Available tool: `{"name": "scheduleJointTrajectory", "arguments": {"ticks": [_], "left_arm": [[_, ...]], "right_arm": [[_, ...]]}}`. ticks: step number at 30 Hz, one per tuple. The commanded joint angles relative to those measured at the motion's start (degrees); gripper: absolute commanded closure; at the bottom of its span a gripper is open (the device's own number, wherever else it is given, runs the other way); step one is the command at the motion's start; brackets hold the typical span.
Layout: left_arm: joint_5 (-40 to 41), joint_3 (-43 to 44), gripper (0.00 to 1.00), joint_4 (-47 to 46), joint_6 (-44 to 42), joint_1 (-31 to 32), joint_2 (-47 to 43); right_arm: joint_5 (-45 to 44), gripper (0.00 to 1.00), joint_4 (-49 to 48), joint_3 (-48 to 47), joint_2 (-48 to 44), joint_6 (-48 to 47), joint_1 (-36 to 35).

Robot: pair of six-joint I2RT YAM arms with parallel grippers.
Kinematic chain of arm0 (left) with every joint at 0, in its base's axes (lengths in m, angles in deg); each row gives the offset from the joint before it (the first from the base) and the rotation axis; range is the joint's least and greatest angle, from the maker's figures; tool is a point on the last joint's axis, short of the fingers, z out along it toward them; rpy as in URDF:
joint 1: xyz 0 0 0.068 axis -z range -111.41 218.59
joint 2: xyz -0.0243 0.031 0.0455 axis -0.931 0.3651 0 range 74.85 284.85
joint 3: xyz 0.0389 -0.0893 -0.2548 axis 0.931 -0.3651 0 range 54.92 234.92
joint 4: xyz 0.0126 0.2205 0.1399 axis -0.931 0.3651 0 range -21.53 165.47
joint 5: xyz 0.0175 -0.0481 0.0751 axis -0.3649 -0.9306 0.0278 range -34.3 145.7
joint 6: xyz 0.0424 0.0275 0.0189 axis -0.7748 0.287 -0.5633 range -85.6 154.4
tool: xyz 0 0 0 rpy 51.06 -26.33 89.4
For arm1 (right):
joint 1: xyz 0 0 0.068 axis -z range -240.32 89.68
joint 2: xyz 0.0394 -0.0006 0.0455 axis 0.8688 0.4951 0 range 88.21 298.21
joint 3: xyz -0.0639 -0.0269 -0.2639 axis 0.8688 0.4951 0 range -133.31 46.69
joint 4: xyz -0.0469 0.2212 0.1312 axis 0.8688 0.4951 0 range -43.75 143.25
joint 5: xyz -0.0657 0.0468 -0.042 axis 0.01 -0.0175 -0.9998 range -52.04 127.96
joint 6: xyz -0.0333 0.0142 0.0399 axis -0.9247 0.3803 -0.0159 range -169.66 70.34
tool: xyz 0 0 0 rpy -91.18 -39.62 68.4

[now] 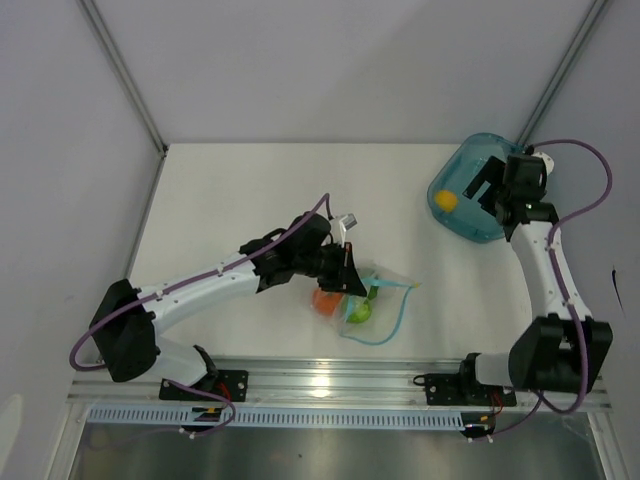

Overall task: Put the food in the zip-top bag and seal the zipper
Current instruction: Place the fake fruit in the zipper food storage bag, then pick up the fake fruit from the bin.

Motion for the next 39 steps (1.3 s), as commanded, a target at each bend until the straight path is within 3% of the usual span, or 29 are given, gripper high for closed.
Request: {"name": "scheduleJointTrajectory", "arguments": {"ticks": [1,8,16,34,38,39], "left_arm": [[-2.1,-0.6,0.99,-2.7,-0.8,-0.4,-1.2],[-4.6,-0.6,0.99,-3.8,-1.3,-0.4,1.1],[-6.9,0.1,0.99,-5.2,-1.7,-0.5,4.6],[-8.3,-0.3,1.0,-6.9,-1.4,-0.4,6.9],[-8.0,-0.9,0.99,-7.1,-1.3,-0.5,6.5],[-8.0,-1.1,0.99,-7.1,-1.3,-0.4,6.4]], "right_arm": [[10.4,0.02,-3.2,-4.0,6.7,3.6,4.7],[16.7,0.04,-6.5,-10.2,22.4,3.9,8.1],[25.4,0.16,-9.7,-17.1,37.5,5.7,8.4],[28.7,0.2,-14.2,-17.4,44.8,7.8,6.2],[29.0,0.29,-14.7,-17.8,45.3,7.4,6.3],[29.0,0.35,-14.7,-17.8,45.5,7.4,6.4]]}}
